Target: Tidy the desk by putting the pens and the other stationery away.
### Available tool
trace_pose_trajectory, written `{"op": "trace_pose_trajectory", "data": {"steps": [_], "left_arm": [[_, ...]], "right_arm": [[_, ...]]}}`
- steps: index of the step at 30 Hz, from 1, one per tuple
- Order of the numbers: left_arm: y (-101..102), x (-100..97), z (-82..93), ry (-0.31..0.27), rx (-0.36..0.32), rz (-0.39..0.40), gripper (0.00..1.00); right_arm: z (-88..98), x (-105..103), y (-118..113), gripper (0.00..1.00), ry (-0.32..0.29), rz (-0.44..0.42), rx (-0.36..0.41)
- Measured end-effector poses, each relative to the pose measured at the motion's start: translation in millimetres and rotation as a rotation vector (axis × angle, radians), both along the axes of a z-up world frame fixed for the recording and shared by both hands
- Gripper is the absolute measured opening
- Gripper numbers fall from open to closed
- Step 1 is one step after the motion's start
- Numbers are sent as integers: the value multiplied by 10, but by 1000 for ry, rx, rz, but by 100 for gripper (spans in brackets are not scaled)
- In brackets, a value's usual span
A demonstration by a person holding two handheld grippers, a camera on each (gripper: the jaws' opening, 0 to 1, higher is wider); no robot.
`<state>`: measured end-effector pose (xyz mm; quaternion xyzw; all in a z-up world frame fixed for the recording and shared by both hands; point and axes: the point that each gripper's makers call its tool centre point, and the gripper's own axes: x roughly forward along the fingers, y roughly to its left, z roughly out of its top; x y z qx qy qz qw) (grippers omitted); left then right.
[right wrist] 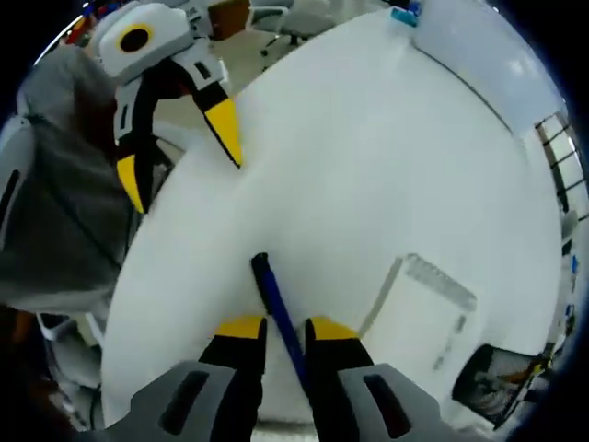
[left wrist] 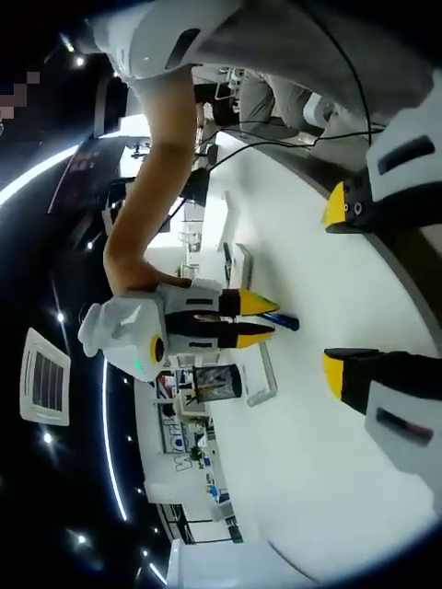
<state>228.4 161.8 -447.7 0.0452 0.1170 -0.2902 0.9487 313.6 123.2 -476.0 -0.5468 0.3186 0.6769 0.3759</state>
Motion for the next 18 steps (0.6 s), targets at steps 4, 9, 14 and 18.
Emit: {"op": "trace_pose_trajectory", "data": {"steps": [4,9,14,18], "left_arm": [[11,0,-16,6,4,5,50],[8,-28,35,-7,0,4,50],[-23,-42,45,-9,-5,-3,50],[-71,-85,90,-19,-3,-16,50]], "right_arm": [[-6,34,29,6,-26,-4,-52],[-24,48,58,5,-73,-19,-152],[-24,40,38,4,-147,48,-198],[-23,76,39,4,-195,50,-220]]}}
